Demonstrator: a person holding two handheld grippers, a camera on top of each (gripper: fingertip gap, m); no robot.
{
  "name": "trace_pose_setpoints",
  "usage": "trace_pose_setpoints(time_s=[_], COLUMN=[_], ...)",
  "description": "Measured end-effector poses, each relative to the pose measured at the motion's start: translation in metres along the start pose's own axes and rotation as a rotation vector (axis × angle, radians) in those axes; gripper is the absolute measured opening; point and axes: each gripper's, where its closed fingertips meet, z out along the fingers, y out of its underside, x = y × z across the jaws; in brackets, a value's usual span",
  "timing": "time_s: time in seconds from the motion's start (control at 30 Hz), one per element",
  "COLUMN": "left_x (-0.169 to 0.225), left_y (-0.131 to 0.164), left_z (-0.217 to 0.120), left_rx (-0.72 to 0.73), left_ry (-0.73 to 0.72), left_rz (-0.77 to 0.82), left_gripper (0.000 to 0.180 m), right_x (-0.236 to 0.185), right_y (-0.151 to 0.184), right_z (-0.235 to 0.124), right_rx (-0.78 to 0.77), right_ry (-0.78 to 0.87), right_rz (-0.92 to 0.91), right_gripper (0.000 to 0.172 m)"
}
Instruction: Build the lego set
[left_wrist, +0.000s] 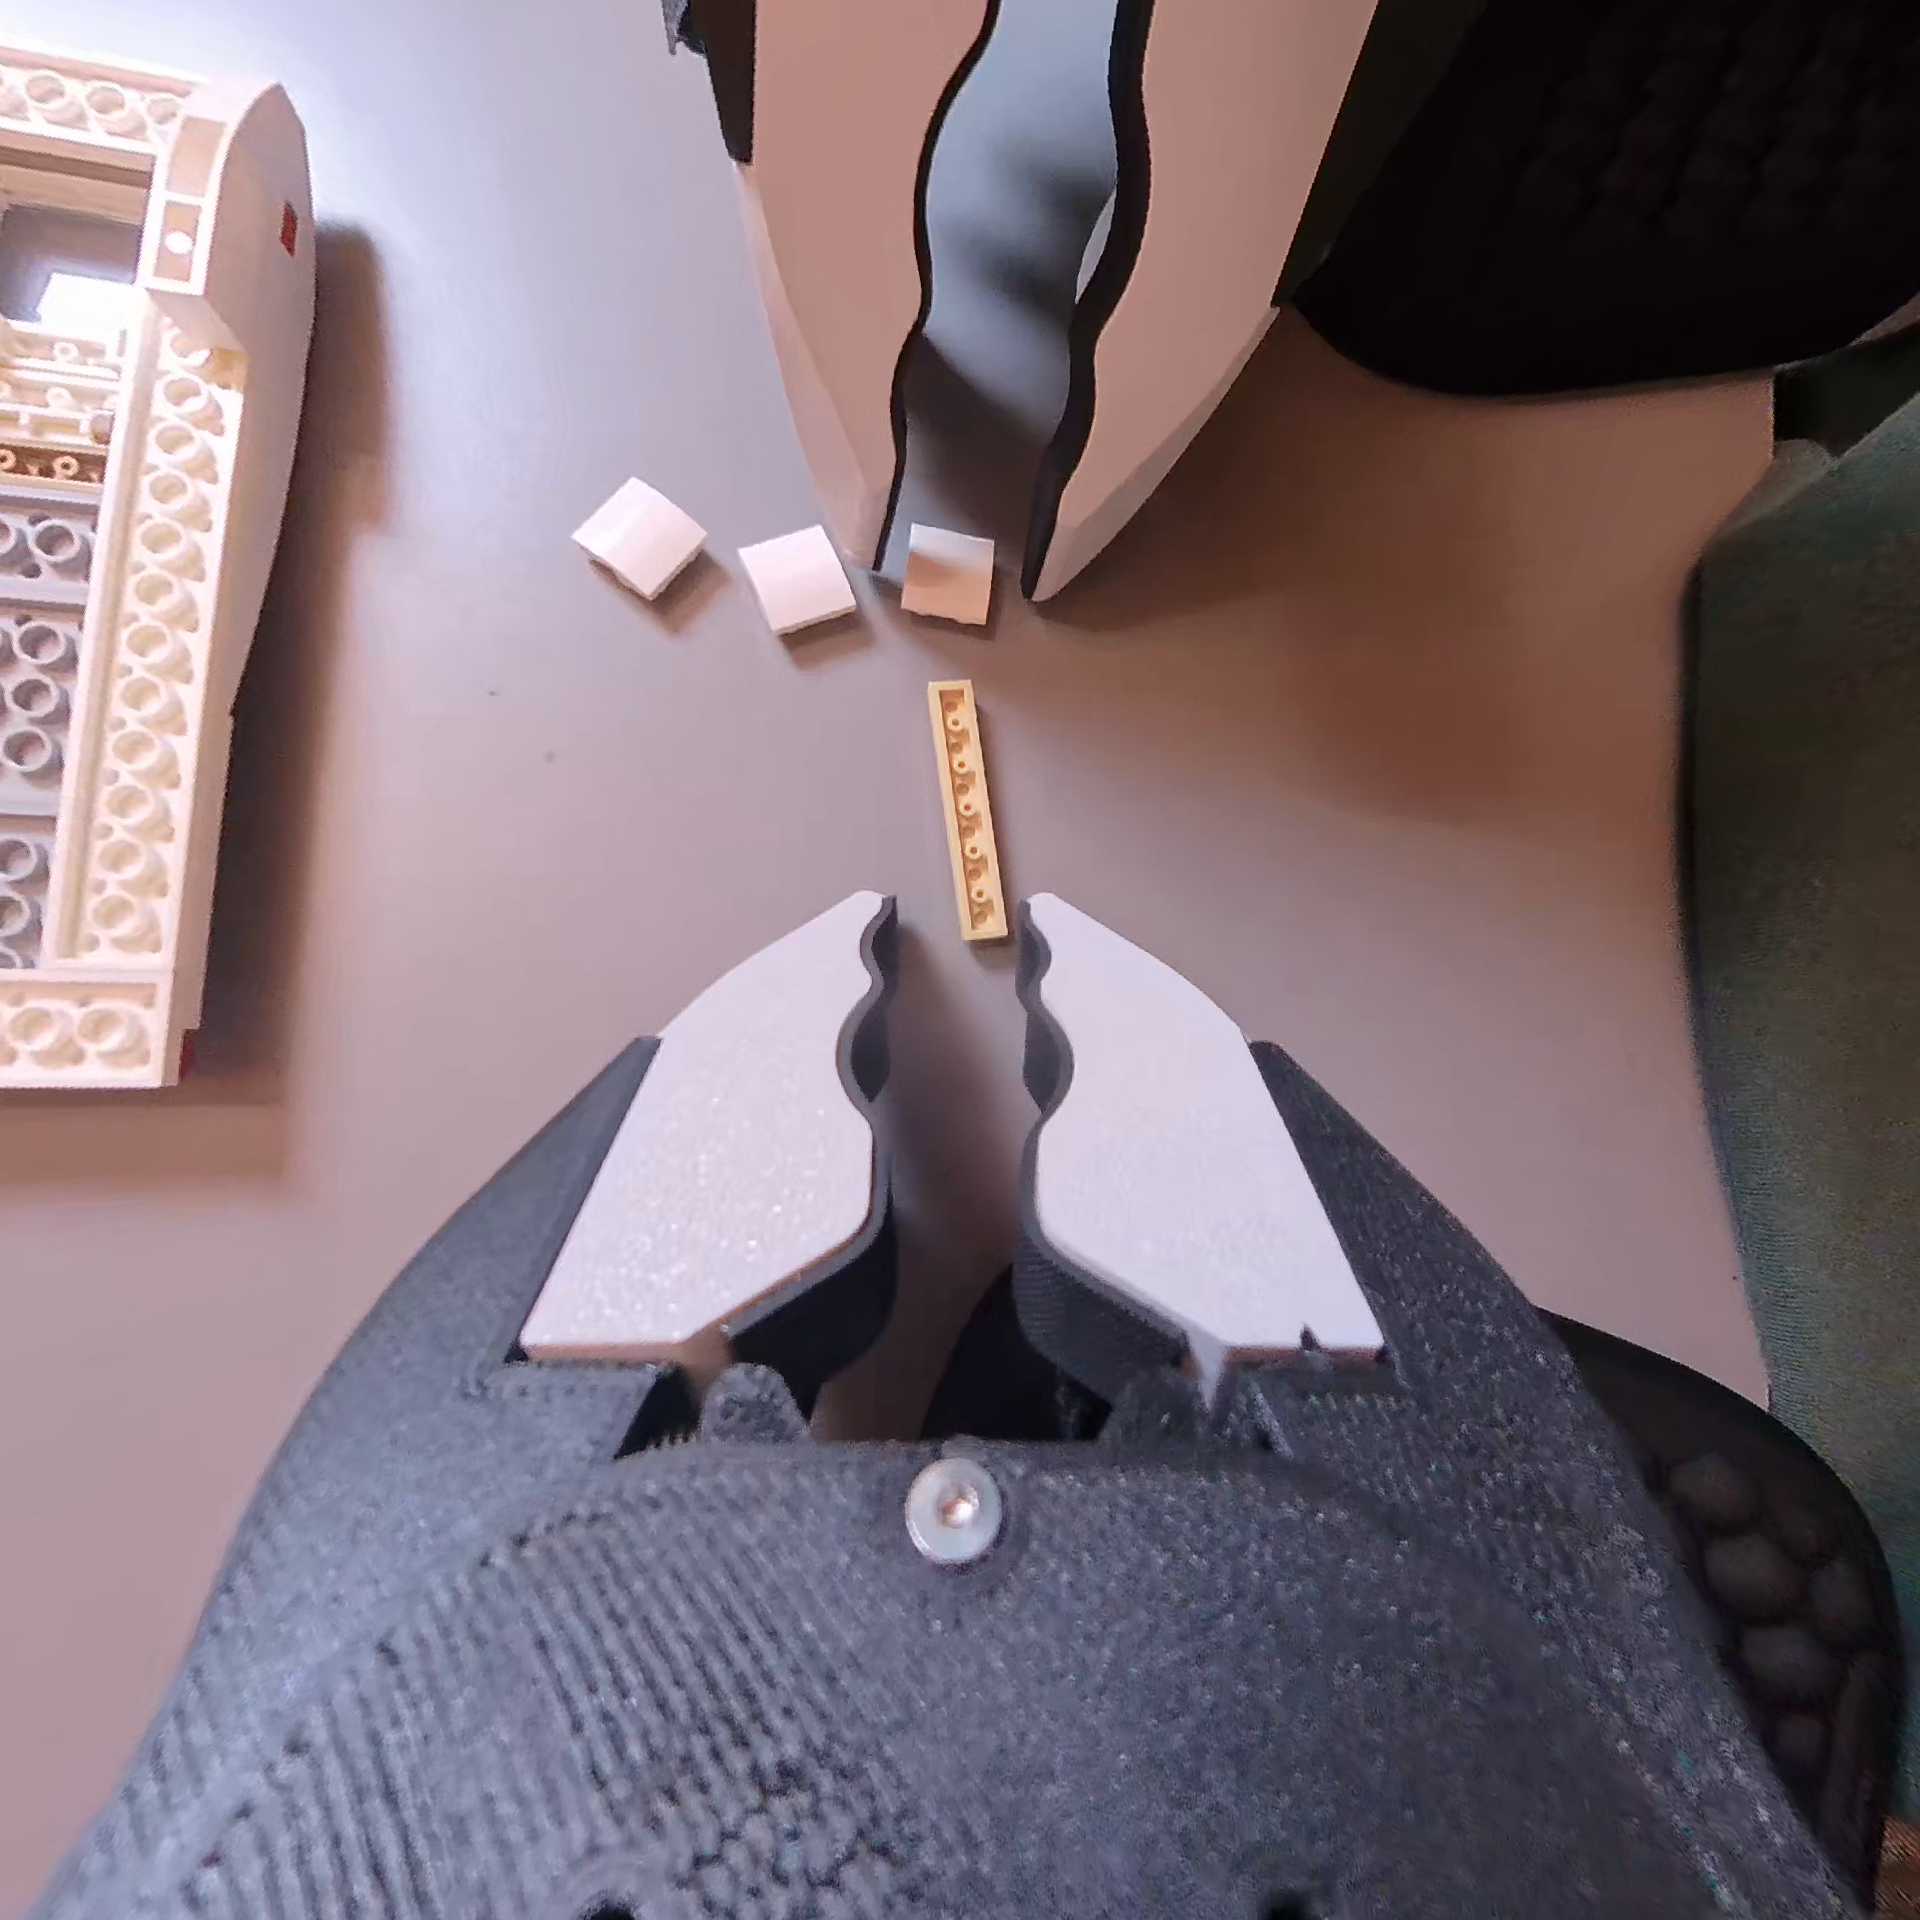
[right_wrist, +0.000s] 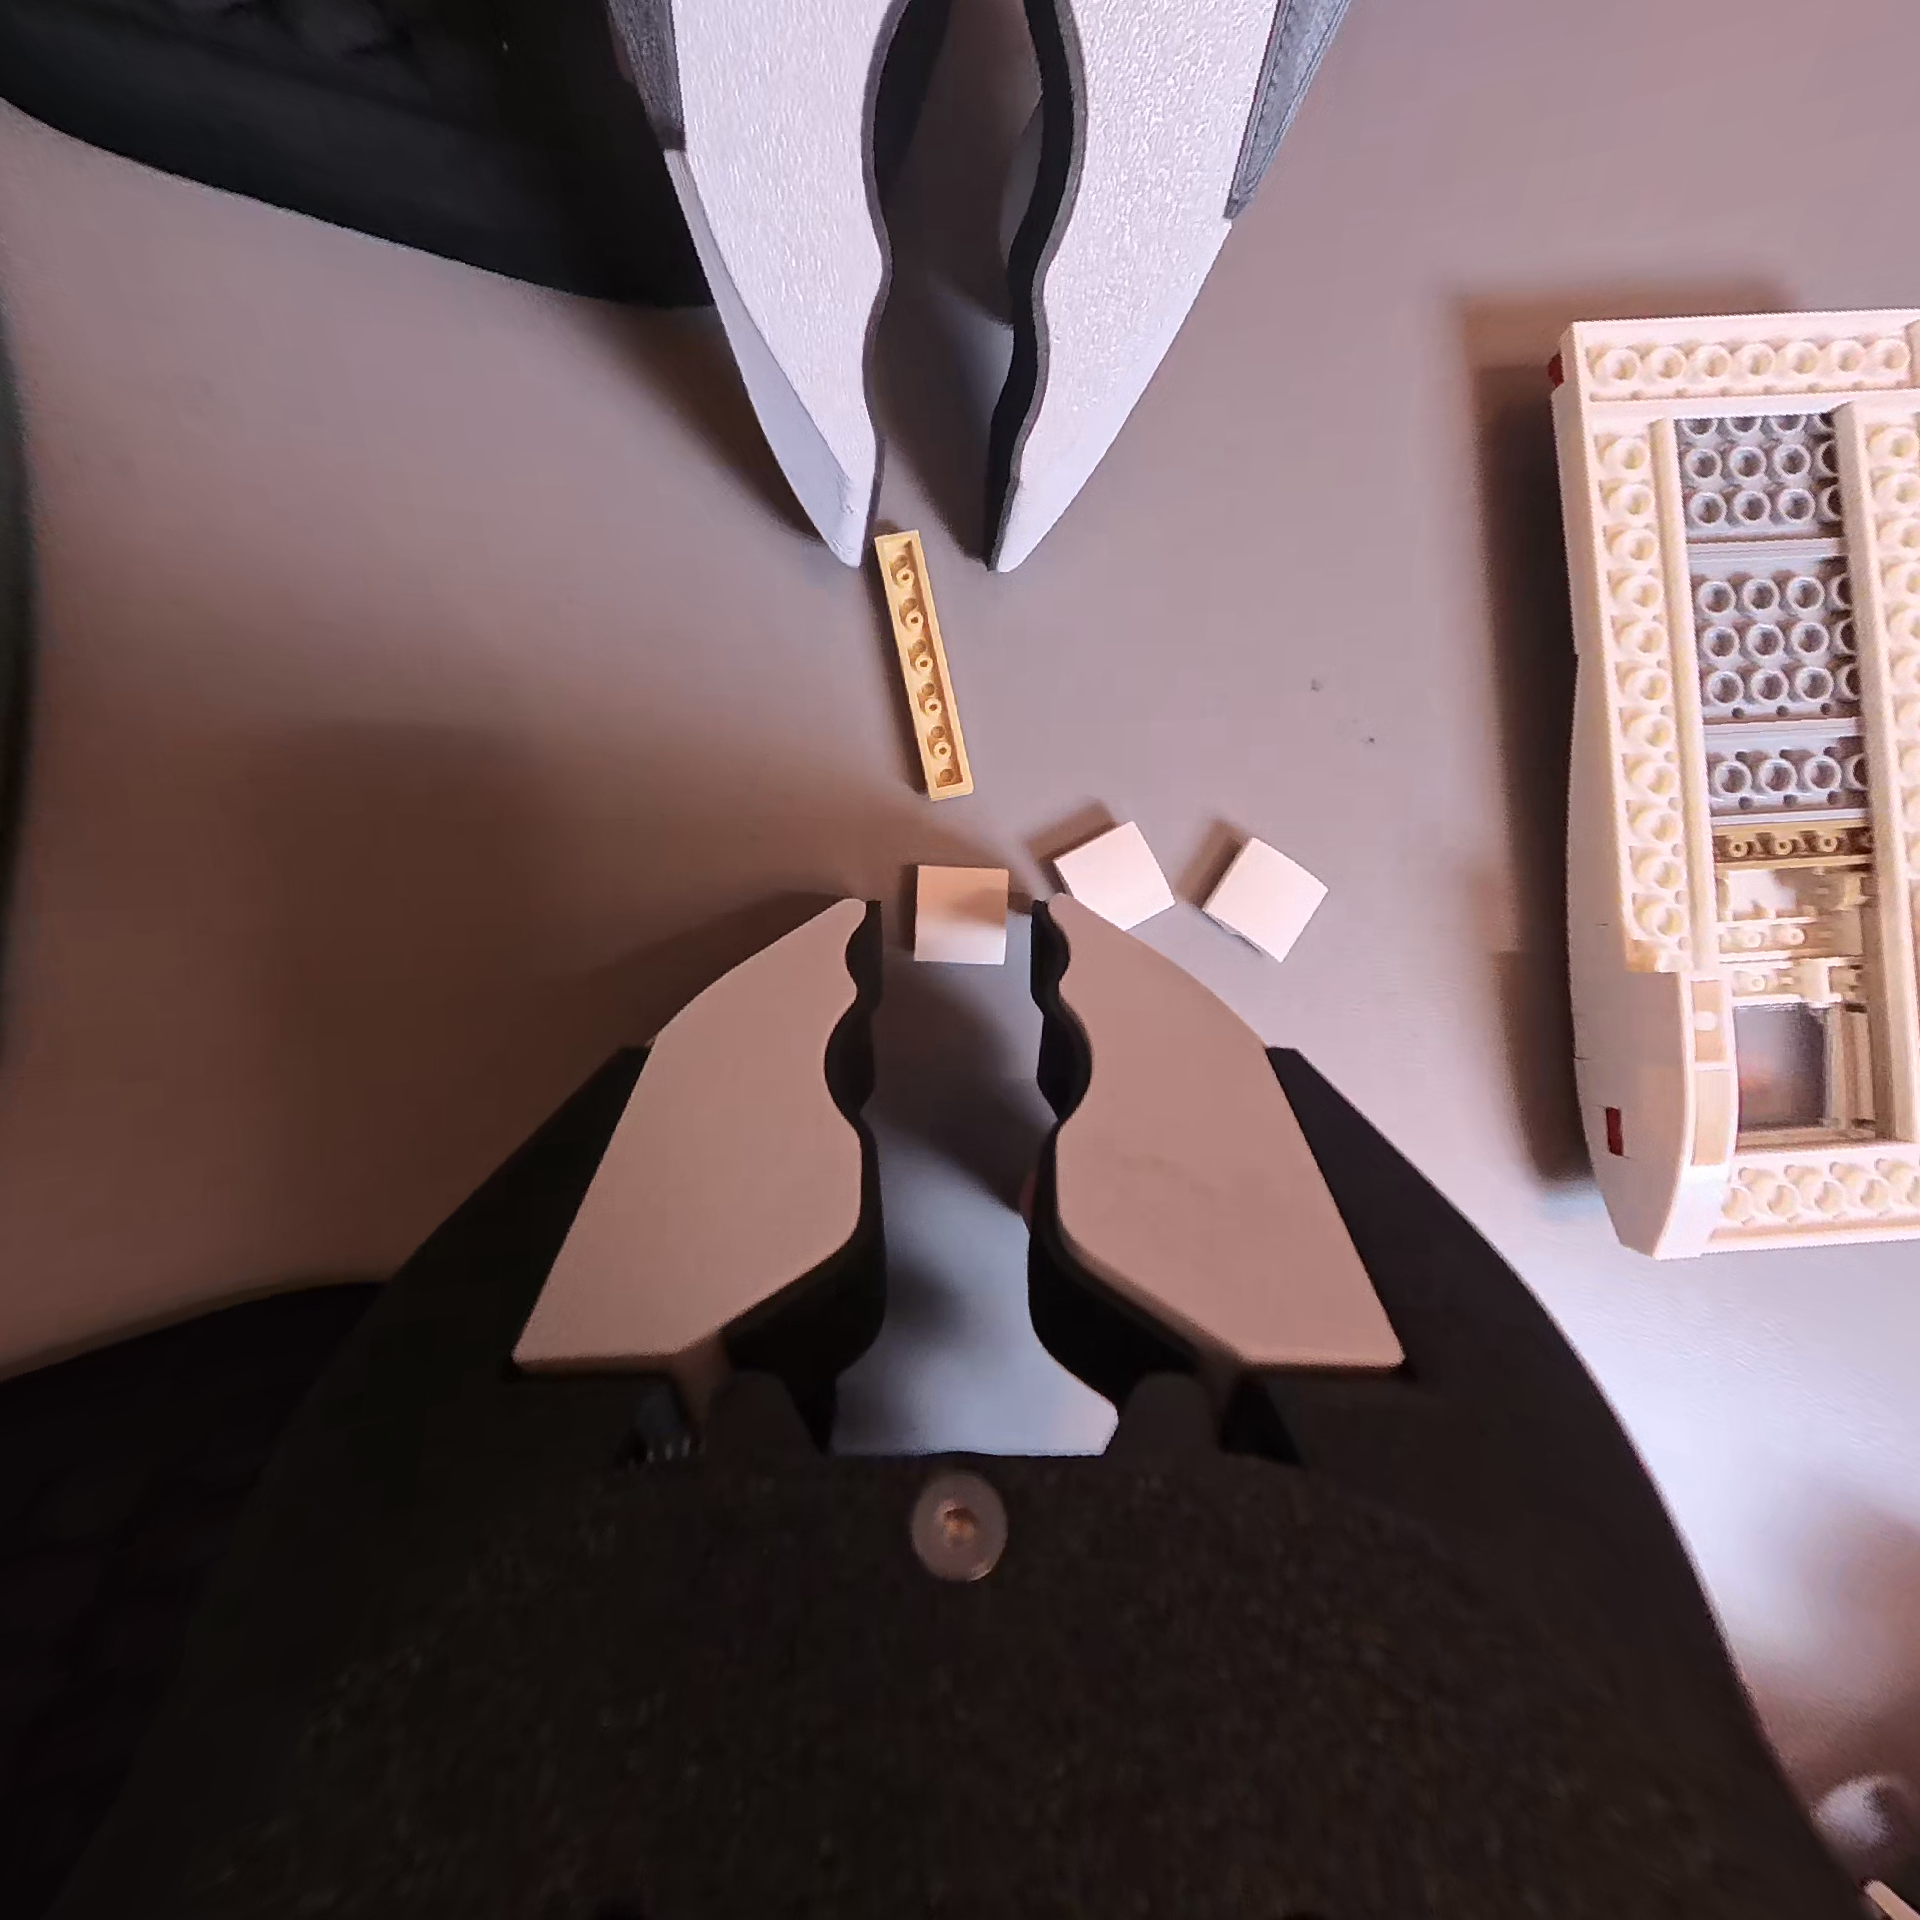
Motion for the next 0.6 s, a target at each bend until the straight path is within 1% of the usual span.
trace_pose_setpoints(time_s=[0.03, 0.13, 0.17, 0.23, 0.37, 0.4, 0.5, 0.6], left_x=[0.000, 0.002, 0.002, 0.005, 0.006, 0.007, 0.006, 0.007], left_y=[0.000, -0.001, -0.002, -0.006, -0.012, -0.013, -0.022, -0.036], left_z=[0.001, 0.003, 0.004, 0.007, 0.012, 0.013, 0.009, -0.001], left_rx=[0.000, -0.002, 0.004, 0.011, 0.020, 0.024, 0.091, 0.205], left_ry=[-0.005, -0.005, -0.005, 0.009, -0.009, -0.008, -0.022, -0.012], left_rz=[0.001, 0.013, 0.012, 0.000, -0.002, 0.008, 0.023, 0.052], left_gripper=[0.020, 0.009, 0.009, 0.009, 0.009, 0.010, 0.025, 0.025], right_x=[0.000, 0.003, 0.003, 0.002, 0.002, 0.003, 0.003, -0.003], right_y=[0.000, 0.000, 0.000, 0.000, 0.002, -0.001, -0.013, -0.026], right_z=[0.000, 0.000, 0.000, 0.000, -0.006, -0.009, -0.019, -0.021], right_rx=[0.001, 0.003, 0.003, 0.001, 0.018, 0.042, 0.124, 0.191], right_ry=[0.001, 0.015, 0.017, 0.007, -0.012, -0.013, -0.014, -0.024], right_rz=[0.002, 0.012, 0.015, 0.022, 0.028, 0.023, 0.018, -0.015], right_gripper=[0.026, 0.021, 0.015, 0.015, 0.015, 0.015, 0.015, 0.015])
